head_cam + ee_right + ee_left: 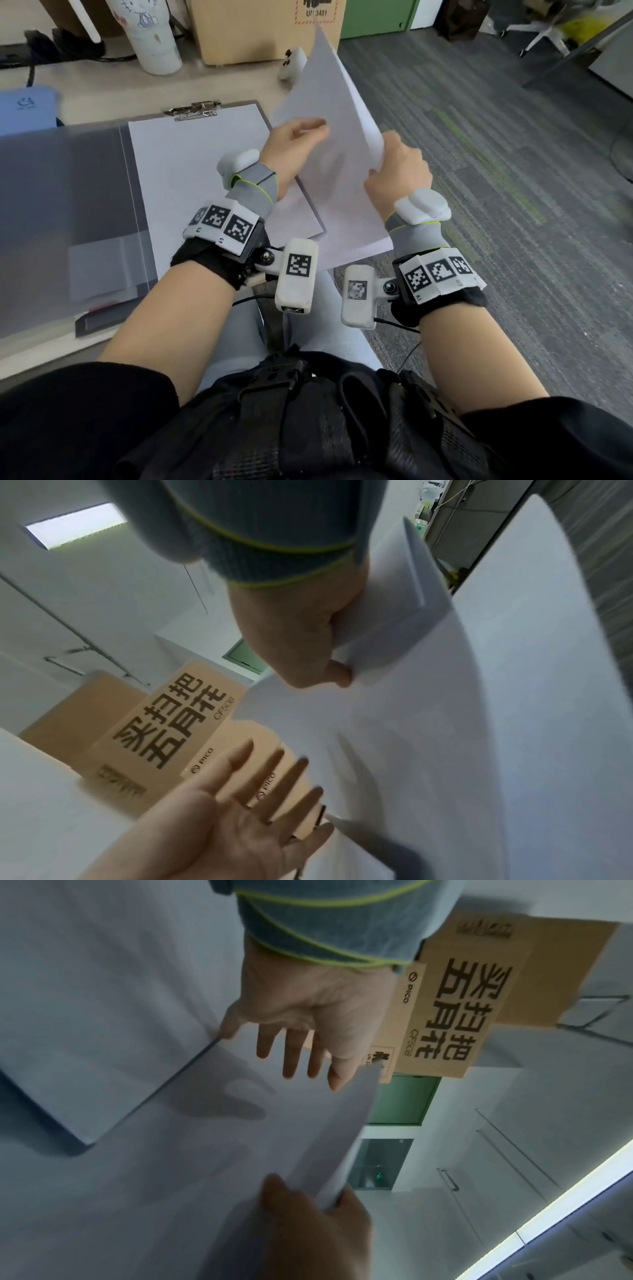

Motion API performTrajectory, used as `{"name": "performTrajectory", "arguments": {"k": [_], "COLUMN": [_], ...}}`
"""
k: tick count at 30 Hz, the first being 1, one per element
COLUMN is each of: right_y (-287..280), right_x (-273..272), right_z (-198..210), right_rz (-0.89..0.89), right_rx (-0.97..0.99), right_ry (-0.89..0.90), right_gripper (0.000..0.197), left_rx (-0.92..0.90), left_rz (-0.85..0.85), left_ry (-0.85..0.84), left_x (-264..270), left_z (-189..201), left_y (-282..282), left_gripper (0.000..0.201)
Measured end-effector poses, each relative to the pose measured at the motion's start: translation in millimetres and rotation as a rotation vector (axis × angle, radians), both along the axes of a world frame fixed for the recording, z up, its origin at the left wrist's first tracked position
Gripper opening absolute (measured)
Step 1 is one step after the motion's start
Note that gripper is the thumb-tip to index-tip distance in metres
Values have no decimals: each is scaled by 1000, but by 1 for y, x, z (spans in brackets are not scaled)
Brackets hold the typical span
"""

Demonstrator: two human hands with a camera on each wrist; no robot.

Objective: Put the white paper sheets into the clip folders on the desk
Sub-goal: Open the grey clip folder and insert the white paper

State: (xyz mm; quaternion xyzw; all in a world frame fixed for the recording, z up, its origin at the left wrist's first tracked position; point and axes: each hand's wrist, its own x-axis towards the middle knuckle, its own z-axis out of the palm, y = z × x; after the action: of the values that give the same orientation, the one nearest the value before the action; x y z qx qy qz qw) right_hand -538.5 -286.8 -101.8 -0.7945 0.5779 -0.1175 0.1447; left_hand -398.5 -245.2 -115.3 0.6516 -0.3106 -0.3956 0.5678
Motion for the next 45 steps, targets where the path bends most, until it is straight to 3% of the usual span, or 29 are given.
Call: {"name": "performTrajectory", "arguments": {"k": [3, 6, 9, 11, 14, 17, 20, 22, 27, 30, 32, 34, 38, 40, 42, 45], "right_y": [7, 16, 31, 38, 49, 55, 66, 74, 90, 97, 103, 104, 111, 114, 124, 136], "right_x": [1, 8, 25, 37, 55, 73, 85, 90, 105, 117, 125, 134, 156, 168, 185, 204], "right_z": [22, 40, 48, 47, 41, 30, 25, 23, 17, 15, 19, 24, 31, 28, 23, 13], "right_rz": [-25, 15, 130, 202, 311, 367, 402, 426, 417, 394, 390, 383, 412, 404, 416, 396], "right_rx": [-133, -275, -349, -368, -311, -248, -79, 26, 251, 252, 270, 286, 322, 353, 379, 401], "right_ry": [-201, -390, -630, -766, -878, -899, -924, -1015, -1127, -1117, -1150, -1157, -1131, -1129, -1102, -1041], "right_gripper": [39, 40, 38, 38, 40, 28, 9, 17, 36, 25, 18, 35, 8, 19, 35, 33], "left_rx": [7, 34, -61, -161, -279, -340, -369, -359, -328, -273, -250, -258, -143, -102, -62, 8], "left_rz": [143, 199, 202, 278, 483, 663, 723, 734, 776, 813, 815, 840, 915, 924, 939, 920], "left_ry": [-9, 38, 110, 46, -123, -269, -359, -338, -173, -77, -144, -199, -313, -329, -351, -389], "left_x": [16, 31, 45, 55, 77, 95, 103, 108, 106, 110, 115, 123, 146, 155, 163, 173], "left_z": [0, 2, 12, 20, 29, 34, 31, 22, -3, -7, 0, 8, 24, 24, 23, 16], "left_y": [9, 21, 37, 48, 72, 100, 126, 139, 155, 156, 162, 172, 197, 209, 228, 247], "left_gripper": [49, 59, 36, 15, 23, 29, 27, 20, 44, 21, 34, 41, 34, 23, 29, 37]}}
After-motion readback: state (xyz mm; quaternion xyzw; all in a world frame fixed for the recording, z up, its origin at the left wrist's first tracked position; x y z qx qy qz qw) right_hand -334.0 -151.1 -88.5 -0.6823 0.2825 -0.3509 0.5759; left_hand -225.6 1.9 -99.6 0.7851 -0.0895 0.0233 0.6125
